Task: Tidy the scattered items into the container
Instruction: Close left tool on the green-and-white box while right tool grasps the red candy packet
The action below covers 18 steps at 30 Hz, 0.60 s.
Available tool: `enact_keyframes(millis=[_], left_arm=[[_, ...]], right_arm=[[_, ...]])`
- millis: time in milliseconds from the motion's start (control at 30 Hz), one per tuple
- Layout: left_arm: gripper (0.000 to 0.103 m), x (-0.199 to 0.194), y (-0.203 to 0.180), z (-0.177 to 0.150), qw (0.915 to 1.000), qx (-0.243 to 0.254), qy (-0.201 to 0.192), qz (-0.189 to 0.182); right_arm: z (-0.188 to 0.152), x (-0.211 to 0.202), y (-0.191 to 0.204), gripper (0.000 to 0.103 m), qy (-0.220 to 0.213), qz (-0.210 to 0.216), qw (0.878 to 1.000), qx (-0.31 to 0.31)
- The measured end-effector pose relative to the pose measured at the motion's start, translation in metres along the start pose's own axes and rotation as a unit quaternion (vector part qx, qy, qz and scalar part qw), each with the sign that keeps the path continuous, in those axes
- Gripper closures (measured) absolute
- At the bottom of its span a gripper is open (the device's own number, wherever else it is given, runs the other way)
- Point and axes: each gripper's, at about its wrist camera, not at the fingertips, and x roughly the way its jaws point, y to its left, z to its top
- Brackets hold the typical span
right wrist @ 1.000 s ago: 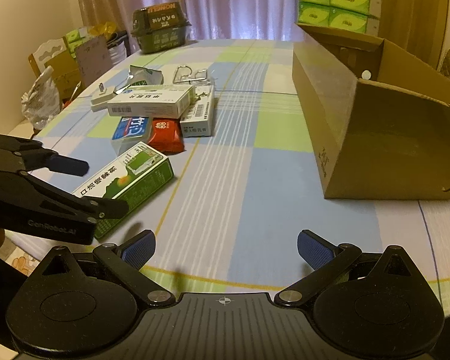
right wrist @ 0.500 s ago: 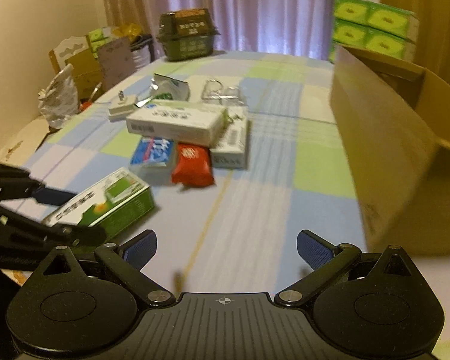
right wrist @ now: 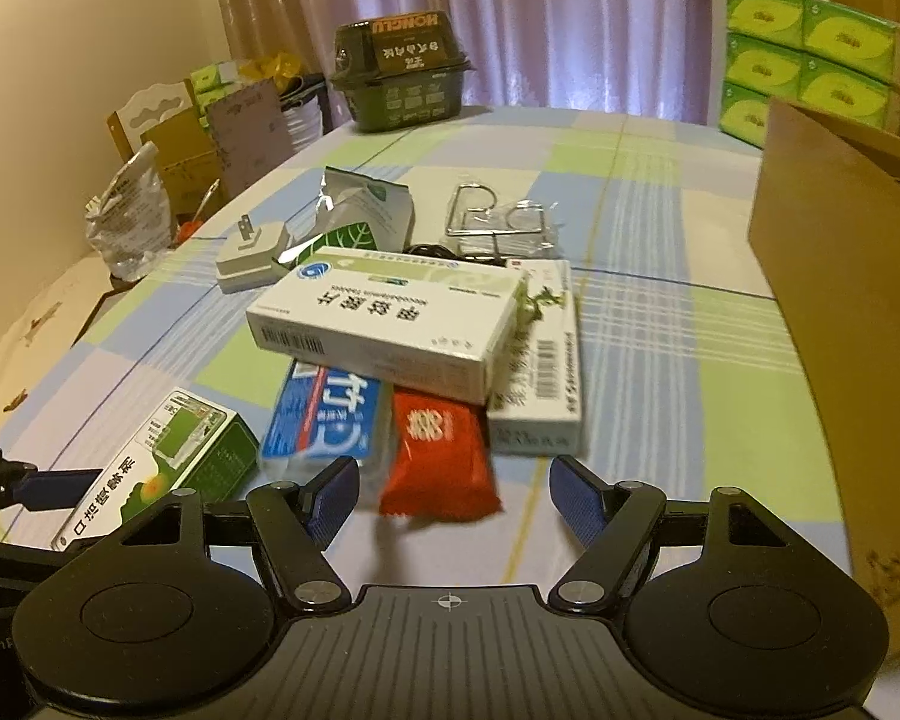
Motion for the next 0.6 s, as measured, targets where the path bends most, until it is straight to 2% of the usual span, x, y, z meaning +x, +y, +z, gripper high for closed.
enact_keyframes(millis=[33,67,167,200,233,400,600], left_arm=[[0.053,0.001,0.000,0.001,1.0000,-0.003,0.000,-0.001],[0.053,0.002,0.000,0.001,1.0000,-0.004,0.000,-0.002],[0.052,0.004,-0.001,0.000,1.0000,-0.003,0.001,-0.005],[0.052,0.005,-0.001,0.000,1.0000,-0.005,0.002,-0.006],[0.052,0.006,0.000,0.000,0.9999,-0.007,0.002,-0.007],[0.051,0.007,-0.005,0.000,0.9999,0.005,0.002,-0.010],[0.052,-0.001,-0.019,-0.008,0.9992,0.028,0.013,-0.026]], right_arm=[[0.001,0.004,0.001,0.033,0.003,0.001,1.000,-0.003],[0.003,0.007,0.002,0.044,0.006,0.000,1.000,-0.006],[0.004,0.017,0.004,0.048,0.015,-0.008,1.000,-0.015],[0.004,0.018,0.004,0.052,0.017,-0.010,1.000,-0.016],[0.003,0.019,0.004,0.062,0.018,-0.012,1.000,-0.019],[-0.008,0.004,0.003,0.066,0.026,-0.008,0.999,-0.030],[-0.039,-0.029,0.009,0.066,0.044,-0.017,0.998,-0.050]])
